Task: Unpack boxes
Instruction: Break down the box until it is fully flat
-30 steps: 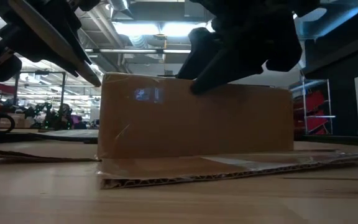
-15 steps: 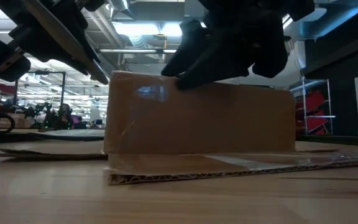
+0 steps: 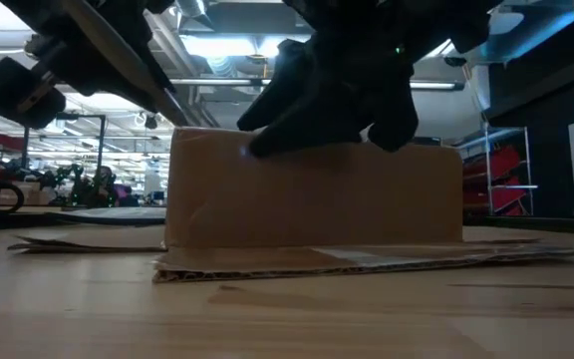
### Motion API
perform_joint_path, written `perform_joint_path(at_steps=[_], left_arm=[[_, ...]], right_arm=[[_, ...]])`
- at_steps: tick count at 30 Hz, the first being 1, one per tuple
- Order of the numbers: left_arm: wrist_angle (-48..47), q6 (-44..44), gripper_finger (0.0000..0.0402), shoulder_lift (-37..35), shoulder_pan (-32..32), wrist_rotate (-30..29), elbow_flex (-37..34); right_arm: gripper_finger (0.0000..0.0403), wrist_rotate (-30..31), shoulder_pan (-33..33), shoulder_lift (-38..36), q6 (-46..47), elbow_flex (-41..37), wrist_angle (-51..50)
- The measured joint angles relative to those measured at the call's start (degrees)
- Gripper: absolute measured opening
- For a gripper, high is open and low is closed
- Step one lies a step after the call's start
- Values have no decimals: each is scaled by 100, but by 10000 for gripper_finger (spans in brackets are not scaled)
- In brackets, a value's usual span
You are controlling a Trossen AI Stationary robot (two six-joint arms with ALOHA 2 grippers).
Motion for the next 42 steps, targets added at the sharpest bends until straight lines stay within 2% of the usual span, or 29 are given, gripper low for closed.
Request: perform_joint_path(at_steps=[7,11,14,18,24,28,33,42], left_arm=[[74,31,59,100,0,-152,0],[15,258,59,-157,20,-791,67],[-267,408,59,-261,-12,-845,214],[-1280,-177,59,-280,-214,-821,359],[-1349,-725,59,-285,-470,-792,317],[-1252,-731,59,-283,-466,-716,317],[-1179,-556,59,-190,-295,-277,311],[-823,-4,59,58,250,151,310]], right_arm=[[257,17,7,57,-9,122,-287],[257,27,11,57,-20,143,-423],[257,28,11,57,-29,146,-449],[257,26,11,57,-35,146,-483],[257,24,12,57,-33,146,-490],[257,22,11,57,-33,146,-490],[257,27,11,57,-33,144,-490],[257,35,11,55,-33,144,-494]])
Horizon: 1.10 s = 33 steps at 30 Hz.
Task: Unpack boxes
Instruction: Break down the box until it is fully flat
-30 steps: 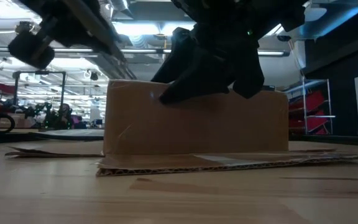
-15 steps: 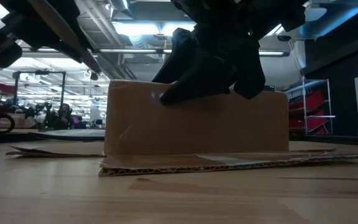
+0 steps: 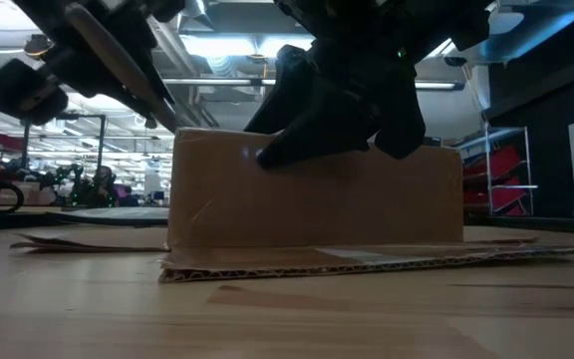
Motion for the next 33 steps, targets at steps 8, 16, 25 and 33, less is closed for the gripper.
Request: perform_joint_path(at_steps=[8,16,25,33], left_arm=[[-37,67,59,16,64,71,0],[-39,-279,59,7,-242,-188,0],[-232,-500,59,3,-268,-524,-2],[-201,-448,59,3,-233,-467,-2]], right_arm=[[257,7,0,-2,2,-2,-20],[257,7,0,-4,2,-2,-20],[257,7,0,-4,2,-4,-20],[257,7,0,-4,2,-4,-20]])
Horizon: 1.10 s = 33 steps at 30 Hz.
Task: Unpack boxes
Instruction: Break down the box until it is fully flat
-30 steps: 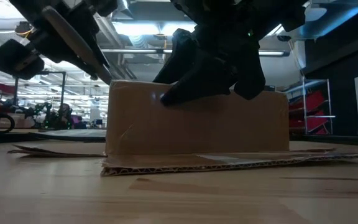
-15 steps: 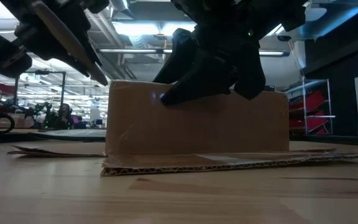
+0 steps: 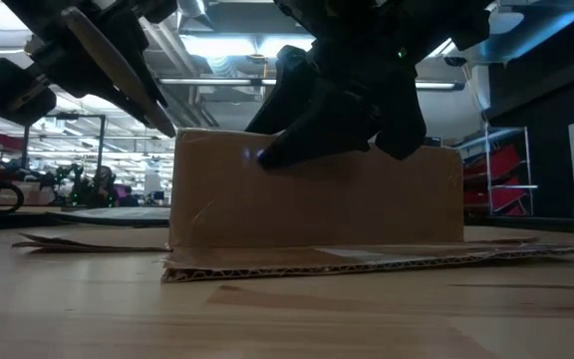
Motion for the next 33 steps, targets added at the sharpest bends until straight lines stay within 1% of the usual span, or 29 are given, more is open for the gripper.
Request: perform_joint_path(at_steps=[6,18,33], left_arm=[[61,15,59,9,7,41,0],[469,108,59,326,39,104,-2],[497,110,59,332,39,143,-2]], right_arm=[[257,0,0,0,0,0,0],[257,-2,4,-4,4,-4,-32],[257,-7,4,-4,-85,-4,-11]])
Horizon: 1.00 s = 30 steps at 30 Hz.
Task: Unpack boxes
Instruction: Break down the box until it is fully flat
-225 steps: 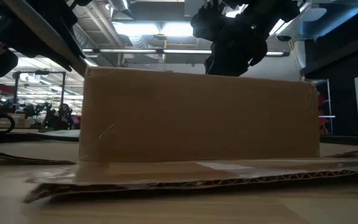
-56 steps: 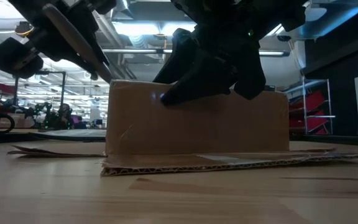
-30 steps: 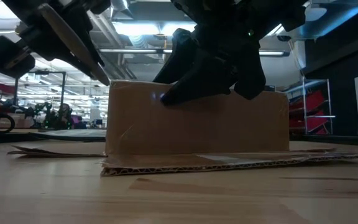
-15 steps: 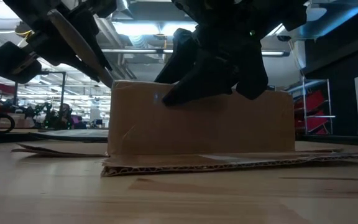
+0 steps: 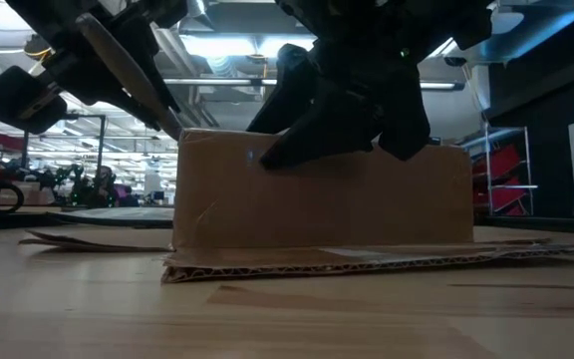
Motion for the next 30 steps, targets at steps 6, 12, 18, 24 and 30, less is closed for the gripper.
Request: perform_joint_path(at_steps=[6,12,18,24,30], left_arm=[[49,3,59,0,0,17,0],[90,15,59,0,0,24,0],[130,15,59,2,0,26,-1],[233,45,59,3,-2,53,-2],[308,70,59,5,-12,103,2]], right_arm=[[257,2,0,0,-33,0,7],[257,5,0,0,-47,0,7],[257,28,0,0,-52,0,13],[257,69,-4,5,-56,0,86],[257,153,-87,11,-55,0,149]])
